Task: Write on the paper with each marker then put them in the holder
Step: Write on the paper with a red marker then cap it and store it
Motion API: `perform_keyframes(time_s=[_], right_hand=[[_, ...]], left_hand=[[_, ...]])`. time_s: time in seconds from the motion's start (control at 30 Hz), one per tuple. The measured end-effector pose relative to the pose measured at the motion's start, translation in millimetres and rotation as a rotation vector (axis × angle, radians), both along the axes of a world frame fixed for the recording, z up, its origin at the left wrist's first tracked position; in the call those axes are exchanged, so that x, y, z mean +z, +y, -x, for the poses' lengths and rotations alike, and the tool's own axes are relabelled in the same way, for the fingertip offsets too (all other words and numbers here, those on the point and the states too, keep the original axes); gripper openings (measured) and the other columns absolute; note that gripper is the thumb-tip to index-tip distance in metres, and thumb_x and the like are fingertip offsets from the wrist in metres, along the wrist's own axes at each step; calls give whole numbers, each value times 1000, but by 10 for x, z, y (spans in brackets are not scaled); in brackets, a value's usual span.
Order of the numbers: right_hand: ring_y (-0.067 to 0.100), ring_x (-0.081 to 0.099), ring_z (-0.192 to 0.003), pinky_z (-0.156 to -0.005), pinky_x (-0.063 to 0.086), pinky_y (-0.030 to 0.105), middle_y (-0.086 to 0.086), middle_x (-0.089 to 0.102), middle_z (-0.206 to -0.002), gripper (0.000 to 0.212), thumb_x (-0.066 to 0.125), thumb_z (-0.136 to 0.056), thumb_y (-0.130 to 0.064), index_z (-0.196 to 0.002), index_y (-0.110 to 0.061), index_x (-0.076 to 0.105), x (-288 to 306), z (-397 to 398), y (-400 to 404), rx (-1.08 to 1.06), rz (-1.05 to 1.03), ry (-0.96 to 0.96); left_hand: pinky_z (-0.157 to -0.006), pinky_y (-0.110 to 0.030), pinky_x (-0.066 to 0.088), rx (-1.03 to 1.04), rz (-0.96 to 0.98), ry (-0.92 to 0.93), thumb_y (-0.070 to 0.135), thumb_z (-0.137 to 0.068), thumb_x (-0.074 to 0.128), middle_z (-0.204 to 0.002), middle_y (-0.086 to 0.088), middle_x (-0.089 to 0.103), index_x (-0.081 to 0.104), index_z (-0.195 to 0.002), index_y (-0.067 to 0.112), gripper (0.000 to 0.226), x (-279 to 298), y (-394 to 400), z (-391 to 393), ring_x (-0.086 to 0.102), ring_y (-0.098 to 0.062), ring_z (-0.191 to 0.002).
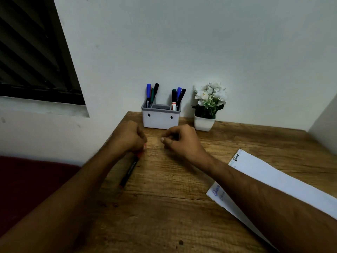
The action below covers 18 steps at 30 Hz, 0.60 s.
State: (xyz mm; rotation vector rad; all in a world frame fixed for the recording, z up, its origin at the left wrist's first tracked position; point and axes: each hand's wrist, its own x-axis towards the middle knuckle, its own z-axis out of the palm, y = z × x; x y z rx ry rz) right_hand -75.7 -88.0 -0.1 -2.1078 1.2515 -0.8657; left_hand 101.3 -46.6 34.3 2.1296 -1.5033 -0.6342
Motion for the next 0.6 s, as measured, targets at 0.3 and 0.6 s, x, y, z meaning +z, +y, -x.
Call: perform_keyframes(time_s=[0.3,0.6], right_hand=[[27,73,-72,-62,61,33,22,77,-93,24,66,-99,-18,-98,5,72,229,416,302,36,-459,-272],[12,62,-51,-50,53,22,8,70,-67,24,65,-100,-15,-91,4,75,178,831,295,-121,-403,-308]], left_hand=[[-66,-28,62,96,181,882,-17,-87,57,-97,-15,68,71,-98,-3,22,141,-145,579,68,-24,-86],[-94,-40,50,120,-102,1323,15,-103,46,-88,-10,67,64,-93,3,24,-32,-226,1202,64,-22,-92]])
